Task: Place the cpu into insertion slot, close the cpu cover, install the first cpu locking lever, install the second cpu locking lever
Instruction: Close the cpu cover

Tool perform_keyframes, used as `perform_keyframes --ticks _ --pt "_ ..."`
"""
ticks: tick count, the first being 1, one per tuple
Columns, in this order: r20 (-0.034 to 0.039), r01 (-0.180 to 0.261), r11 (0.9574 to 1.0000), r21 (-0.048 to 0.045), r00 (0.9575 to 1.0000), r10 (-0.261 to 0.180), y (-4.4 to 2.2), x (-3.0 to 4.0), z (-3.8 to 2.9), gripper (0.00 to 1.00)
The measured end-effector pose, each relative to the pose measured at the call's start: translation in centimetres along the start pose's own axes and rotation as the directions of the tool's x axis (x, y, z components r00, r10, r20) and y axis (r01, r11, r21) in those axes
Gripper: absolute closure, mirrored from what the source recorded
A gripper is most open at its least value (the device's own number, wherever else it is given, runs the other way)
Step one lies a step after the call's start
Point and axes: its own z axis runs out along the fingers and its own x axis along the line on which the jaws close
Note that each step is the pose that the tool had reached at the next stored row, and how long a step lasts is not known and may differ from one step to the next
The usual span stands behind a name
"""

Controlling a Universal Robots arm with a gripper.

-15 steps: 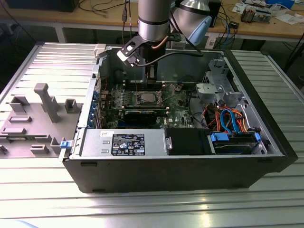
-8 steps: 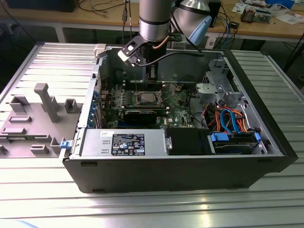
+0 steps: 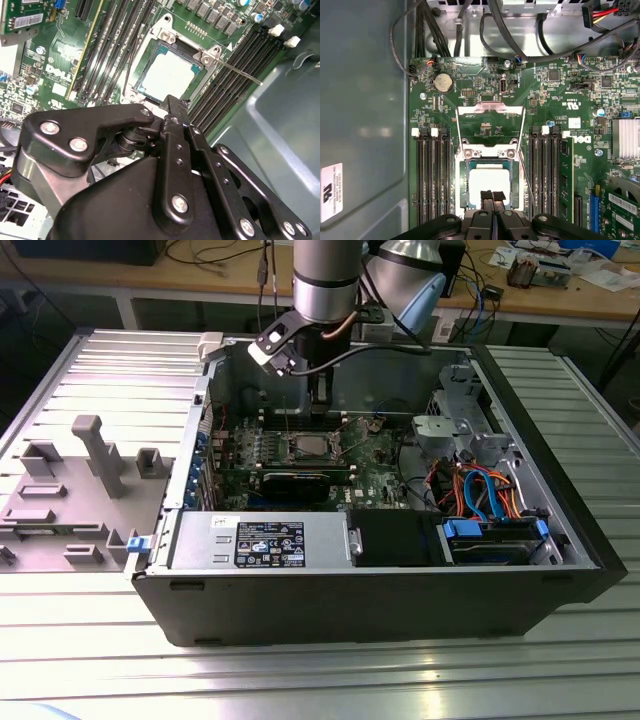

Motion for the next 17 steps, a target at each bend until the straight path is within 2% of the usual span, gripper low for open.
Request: perform_keyframes --ticks 3,6,17 --pt "0.0001 0.000 1.0000 0.0000 1.0000 0.000 0.01 0.01 -0.36 0.89" --pt "0.0001 0.000 1.0000 0.0001 1.0000 0.000 0.03 0.02 -1.15 0.89" --pt "0.0001 0.000 1.0000 0.0001 1.0000 0.000 0.07 0.02 -1.24 0.89"
